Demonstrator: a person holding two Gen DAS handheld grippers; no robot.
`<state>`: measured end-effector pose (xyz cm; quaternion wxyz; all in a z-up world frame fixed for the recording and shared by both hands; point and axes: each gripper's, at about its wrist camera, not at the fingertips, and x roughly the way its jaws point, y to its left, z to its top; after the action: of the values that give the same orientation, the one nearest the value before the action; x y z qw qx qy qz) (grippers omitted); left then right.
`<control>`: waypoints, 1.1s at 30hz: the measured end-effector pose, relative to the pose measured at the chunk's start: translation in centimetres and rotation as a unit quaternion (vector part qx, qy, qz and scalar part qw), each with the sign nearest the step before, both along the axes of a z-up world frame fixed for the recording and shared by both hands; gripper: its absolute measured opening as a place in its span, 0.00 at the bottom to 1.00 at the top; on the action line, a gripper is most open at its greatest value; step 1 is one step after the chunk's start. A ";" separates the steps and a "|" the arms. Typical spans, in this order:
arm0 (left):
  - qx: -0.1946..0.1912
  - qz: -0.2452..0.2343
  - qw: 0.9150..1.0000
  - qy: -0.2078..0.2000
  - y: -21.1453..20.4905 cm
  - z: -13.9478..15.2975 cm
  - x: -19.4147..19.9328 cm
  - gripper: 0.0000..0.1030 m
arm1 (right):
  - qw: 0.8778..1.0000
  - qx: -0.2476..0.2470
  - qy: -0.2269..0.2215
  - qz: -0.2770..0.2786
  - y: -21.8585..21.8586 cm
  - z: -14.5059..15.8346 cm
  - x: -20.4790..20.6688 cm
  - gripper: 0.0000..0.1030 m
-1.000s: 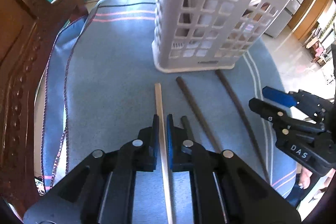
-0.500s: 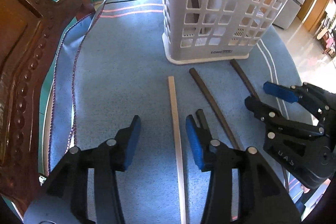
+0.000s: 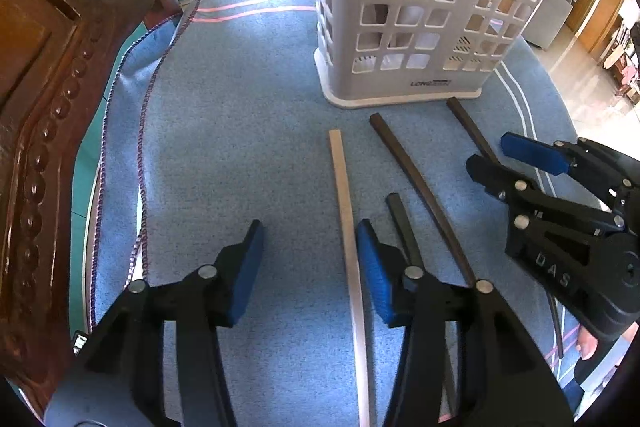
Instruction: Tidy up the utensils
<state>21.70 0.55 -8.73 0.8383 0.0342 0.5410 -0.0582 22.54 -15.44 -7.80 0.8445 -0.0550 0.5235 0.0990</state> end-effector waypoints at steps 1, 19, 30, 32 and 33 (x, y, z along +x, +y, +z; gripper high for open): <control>-0.001 0.000 1.000 0.000 -0.1 0.0 0.0 0.37 | 1.000 0.002 -0.001 -0.002 -0.3 0.1 0.0 0.26; -0.005 -0.024 1.000 0.005 -1.5 0.9 -1.1 0.10 | 0.998 0.038 0.034 0.033 -1.2 0.9 -1.5 0.06; 0.005 0.005 1.000 -0.004 -0.7 0.5 -0.1 0.33 | 0.999 0.022 0.017 0.019 -0.7 0.6 -1.8 0.35; 0.005 0.005 1.000 -0.009 -0.7 0.4 0.2 0.40 | 1.000 0.006 0.006 0.022 0.2 0.5 -1.8 0.41; 0.005 0.005 1.000 -0.010 -0.5 0.3 0.4 0.42 | 1.000 -0.001 0.002 0.024 0.5 0.4 -1.8 0.41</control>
<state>22.11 0.01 -8.39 0.8438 0.0361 0.5330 -0.0510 20.78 -14.91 -7.40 0.8407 -0.0685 0.5239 0.1187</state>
